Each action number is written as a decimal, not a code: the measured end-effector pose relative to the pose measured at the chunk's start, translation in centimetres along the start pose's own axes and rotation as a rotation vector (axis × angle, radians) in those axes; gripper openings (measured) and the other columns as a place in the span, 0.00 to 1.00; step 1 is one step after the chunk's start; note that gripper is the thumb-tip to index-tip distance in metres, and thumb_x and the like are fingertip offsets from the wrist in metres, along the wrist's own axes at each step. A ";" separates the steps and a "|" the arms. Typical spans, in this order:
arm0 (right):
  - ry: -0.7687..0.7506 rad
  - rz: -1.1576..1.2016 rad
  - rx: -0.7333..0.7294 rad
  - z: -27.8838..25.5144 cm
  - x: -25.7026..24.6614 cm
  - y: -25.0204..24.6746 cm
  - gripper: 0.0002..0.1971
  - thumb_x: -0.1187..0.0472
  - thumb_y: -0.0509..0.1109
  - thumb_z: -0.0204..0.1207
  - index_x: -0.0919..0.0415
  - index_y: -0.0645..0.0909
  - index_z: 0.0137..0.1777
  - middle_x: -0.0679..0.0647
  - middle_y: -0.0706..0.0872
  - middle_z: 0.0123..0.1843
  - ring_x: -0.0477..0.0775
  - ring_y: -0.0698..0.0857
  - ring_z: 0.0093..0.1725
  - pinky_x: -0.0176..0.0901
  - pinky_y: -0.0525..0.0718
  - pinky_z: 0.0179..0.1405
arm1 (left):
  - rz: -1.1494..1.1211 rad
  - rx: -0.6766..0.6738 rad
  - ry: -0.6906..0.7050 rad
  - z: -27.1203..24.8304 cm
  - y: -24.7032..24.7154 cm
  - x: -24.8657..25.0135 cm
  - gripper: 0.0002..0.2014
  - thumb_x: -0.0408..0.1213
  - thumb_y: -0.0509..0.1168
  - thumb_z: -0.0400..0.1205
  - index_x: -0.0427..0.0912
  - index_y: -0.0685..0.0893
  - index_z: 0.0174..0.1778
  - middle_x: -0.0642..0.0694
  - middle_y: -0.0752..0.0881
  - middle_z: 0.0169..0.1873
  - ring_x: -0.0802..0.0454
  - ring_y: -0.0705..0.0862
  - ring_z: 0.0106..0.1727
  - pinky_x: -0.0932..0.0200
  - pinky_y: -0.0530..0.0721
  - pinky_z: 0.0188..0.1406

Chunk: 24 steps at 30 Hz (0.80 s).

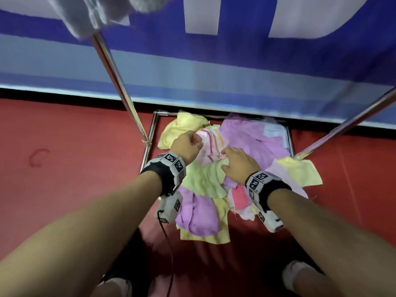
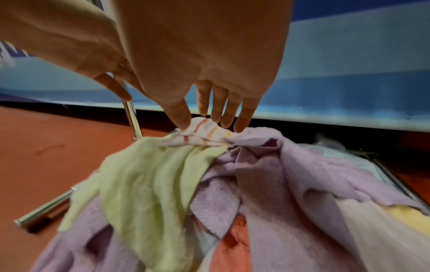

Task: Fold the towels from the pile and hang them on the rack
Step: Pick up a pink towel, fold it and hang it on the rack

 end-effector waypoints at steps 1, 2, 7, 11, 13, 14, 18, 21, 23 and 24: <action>-0.016 -0.033 0.021 1.2 0.1 0.3 0.23 0.57 0.66 0.84 0.54 0.73 0.78 0.54 0.79 0.75 0.59 0.75 0.76 0.54 0.79 0.70 | -0.003 -0.006 -0.016 0.9 0.8 -0.4 0.03 0.32 0.68 0.82 0.43 0.82 0.48 0.47 0.87 0.44 0.47 0.84 0.47 0.56 0.81 0.53; -0.042 -0.069 0.051 2.4 -0.1 0.2 0.22 0.57 0.65 0.84 0.55 0.73 0.78 0.55 0.79 0.75 0.59 0.75 0.75 0.53 0.78 0.70 | 0.012 -0.013 -0.019 1.7 1.4 -0.7 0.03 0.32 0.68 0.82 0.43 0.82 0.49 0.46 0.87 0.46 0.46 0.85 0.48 0.56 0.81 0.53; -0.066 -0.342 0.059 7.1 -0.5 0.7 0.14 0.52 0.66 0.84 0.54 0.84 0.66 0.55 0.86 0.66 0.60 0.81 0.68 0.51 0.76 0.67 | 0.069 -0.056 -0.052 5.1 3.2 -1.6 0.08 0.33 0.70 0.79 0.45 0.82 0.53 0.46 0.88 0.51 0.45 0.86 0.51 0.54 0.84 0.57; -0.006 -0.336 0.087 7.7 -0.1 0.9 0.12 0.50 0.65 0.85 0.49 0.89 0.60 0.54 0.91 0.58 0.60 0.85 0.63 0.51 0.76 0.66 | -0.134 -0.053 -0.197 5.3 3.5 -3.1 0.15 0.25 0.71 0.77 0.45 0.82 0.55 0.41 0.88 0.58 0.39 0.87 0.58 0.42 0.88 0.58; -0.007 -0.202 0.131 6.7 -0.1 0.3 0.13 0.49 0.66 0.85 0.51 0.90 0.54 0.57 0.90 0.53 0.62 0.84 0.60 0.52 0.77 0.64 | -0.081 -0.107 -0.130 4.6 3.8 -2.1 0.25 0.26 0.73 0.76 0.42 0.80 0.69 0.44 0.85 0.63 0.41 0.85 0.62 0.45 0.86 0.63; -0.008 -0.110 0.161 6.2 -0.2 -0.3 0.12 0.49 0.67 0.83 0.52 0.90 0.51 0.58 0.91 0.51 0.64 0.84 0.58 0.52 0.78 0.61 | -0.012 -0.140 -0.072 4.1 3.7 -1.2 0.28 0.29 0.75 0.76 0.43 0.79 0.73 0.45 0.84 0.65 0.43 0.84 0.64 0.49 0.84 0.65; 0.044 0.335 0.240 2.4 -0.7 -3.5 0.12 0.48 0.71 0.77 0.56 0.88 0.43 0.53 0.91 0.40 0.60 0.88 0.46 0.51 0.87 0.48 | 0.399 -0.253 0.076 1.6 2.5 2.3 0.20 0.46 0.78 0.75 0.46 0.87 0.61 0.44 0.87 0.58 0.44 0.84 0.61 0.54 0.82 0.61; 0.007 0.491 0.309 -0.1 -2.9 -7.7 0.08 0.52 0.68 0.84 0.53 0.82 0.46 0.53 0.89 0.40 0.61 0.88 0.44 0.47 0.83 0.43 | 0.325 -0.154 0.118 -0.5 -0.7 6.0 0.11 0.46 0.73 0.80 0.41 0.85 0.46 0.44 0.87 0.40 0.47 0.85 0.44 0.56 0.79 0.45; -0.046 0.534 0.361 -1.9 -4.4 -10.8 0.07 0.50 0.63 0.88 0.50 0.78 0.52 0.54 0.86 0.41 0.65 0.88 0.46 0.53 0.84 0.48 | 0.023 -0.034 0.189 -2.3 -3.9 9.3 0.08 0.40 0.68 0.82 0.42 0.84 0.39 0.49 0.85 0.32 0.56 0.82 0.34 0.60 0.75 0.39; -0.079 0.550 0.376 -3.3 -5.2 -12.8 0.08 0.46 0.61 0.88 0.49 0.76 0.52 0.54 0.85 0.42 0.65 0.87 0.48 0.57 0.84 0.51 | -0.118 0.028 0.231 -3.7 -5.7 11.5 0.09 0.36 0.65 0.83 0.43 0.85 0.37 0.51 0.85 0.31 0.60 0.82 0.33 0.63 0.76 0.39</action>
Point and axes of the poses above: each hand's wrist, its own z-axis towards the middle knuckle, its own y-axis out of the palm, x = y × z, the point moved 9 cm from there along z, towards the middle knuckle
